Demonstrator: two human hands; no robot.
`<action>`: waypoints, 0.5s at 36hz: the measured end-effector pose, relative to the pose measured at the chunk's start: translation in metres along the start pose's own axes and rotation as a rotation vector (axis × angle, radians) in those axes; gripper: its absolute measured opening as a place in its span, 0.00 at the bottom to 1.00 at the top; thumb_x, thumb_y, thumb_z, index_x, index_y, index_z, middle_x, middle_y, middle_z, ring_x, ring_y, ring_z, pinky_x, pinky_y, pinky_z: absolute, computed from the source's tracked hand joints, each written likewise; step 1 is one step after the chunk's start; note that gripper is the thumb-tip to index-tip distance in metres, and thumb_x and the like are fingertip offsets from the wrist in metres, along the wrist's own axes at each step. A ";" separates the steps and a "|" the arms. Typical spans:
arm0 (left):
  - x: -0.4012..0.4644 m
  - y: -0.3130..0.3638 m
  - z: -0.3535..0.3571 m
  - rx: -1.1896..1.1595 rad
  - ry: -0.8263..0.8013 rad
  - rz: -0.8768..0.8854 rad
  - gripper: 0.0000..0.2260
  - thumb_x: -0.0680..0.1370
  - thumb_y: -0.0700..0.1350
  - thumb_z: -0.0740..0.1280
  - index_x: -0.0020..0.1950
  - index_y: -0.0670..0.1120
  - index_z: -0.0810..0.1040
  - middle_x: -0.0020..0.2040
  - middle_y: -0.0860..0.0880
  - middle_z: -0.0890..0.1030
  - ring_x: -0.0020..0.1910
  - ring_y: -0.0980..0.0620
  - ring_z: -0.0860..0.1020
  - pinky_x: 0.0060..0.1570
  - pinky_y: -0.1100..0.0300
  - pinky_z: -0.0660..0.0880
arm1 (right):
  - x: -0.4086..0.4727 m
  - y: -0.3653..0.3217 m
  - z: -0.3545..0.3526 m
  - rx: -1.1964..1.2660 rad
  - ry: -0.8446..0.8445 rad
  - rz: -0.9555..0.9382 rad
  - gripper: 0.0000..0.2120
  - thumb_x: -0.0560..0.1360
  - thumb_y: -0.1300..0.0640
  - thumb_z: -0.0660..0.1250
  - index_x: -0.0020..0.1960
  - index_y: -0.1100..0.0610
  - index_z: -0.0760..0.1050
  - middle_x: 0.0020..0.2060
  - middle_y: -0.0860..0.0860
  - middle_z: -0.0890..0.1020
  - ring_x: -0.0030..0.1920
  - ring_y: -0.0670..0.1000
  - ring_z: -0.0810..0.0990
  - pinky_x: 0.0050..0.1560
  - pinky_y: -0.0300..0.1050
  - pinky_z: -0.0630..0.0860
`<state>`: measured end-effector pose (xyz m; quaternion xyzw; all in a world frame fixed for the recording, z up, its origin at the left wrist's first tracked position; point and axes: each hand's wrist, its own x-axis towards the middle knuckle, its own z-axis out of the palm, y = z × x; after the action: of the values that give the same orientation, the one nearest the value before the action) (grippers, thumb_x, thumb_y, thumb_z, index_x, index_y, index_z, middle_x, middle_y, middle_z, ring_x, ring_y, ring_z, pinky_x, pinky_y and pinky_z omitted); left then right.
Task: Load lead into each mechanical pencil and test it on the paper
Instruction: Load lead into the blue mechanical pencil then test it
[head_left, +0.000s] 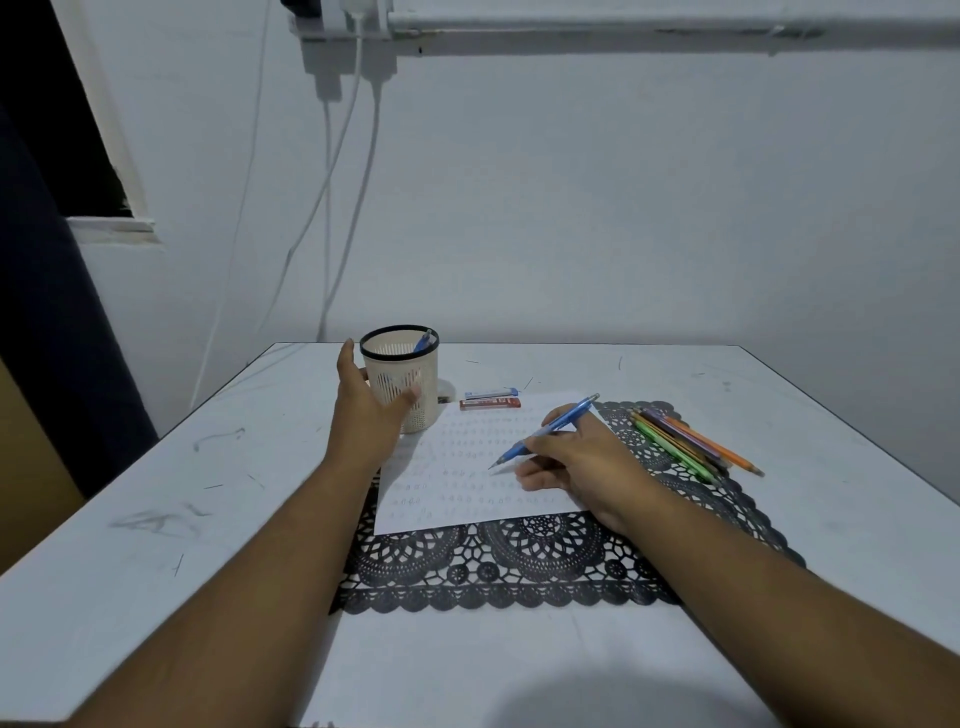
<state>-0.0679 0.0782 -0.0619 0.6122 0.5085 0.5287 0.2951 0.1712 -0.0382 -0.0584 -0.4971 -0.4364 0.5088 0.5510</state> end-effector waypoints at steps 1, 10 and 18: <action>0.001 -0.001 -0.001 0.000 0.007 -0.001 0.47 0.77 0.45 0.77 0.84 0.54 0.46 0.74 0.47 0.72 0.69 0.46 0.76 0.65 0.49 0.74 | 0.000 0.000 0.000 0.005 0.005 0.007 0.09 0.81 0.68 0.69 0.58 0.62 0.71 0.45 0.65 0.85 0.41 0.62 0.85 0.43 0.55 0.85; 0.000 -0.001 -0.005 0.027 0.025 0.039 0.45 0.74 0.48 0.79 0.81 0.55 0.53 0.68 0.49 0.75 0.59 0.49 0.79 0.58 0.51 0.76 | -0.001 -0.002 0.001 0.061 0.021 0.030 0.04 0.84 0.64 0.64 0.57 0.64 0.74 0.49 0.64 0.84 0.39 0.58 0.84 0.44 0.54 0.86; 0.000 -0.006 -0.005 0.027 -0.004 0.013 0.44 0.71 0.50 0.81 0.79 0.56 0.57 0.70 0.48 0.75 0.61 0.48 0.79 0.59 0.45 0.80 | 0.000 -0.011 0.000 0.112 0.075 -0.013 0.07 0.83 0.63 0.67 0.55 0.66 0.80 0.42 0.62 0.84 0.38 0.56 0.84 0.45 0.50 0.87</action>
<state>-0.0746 0.0797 -0.0663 0.6206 0.5109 0.5224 0.2846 0.1721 -0.0379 -0.0478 -0.4813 -0.3897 0.5100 0.5971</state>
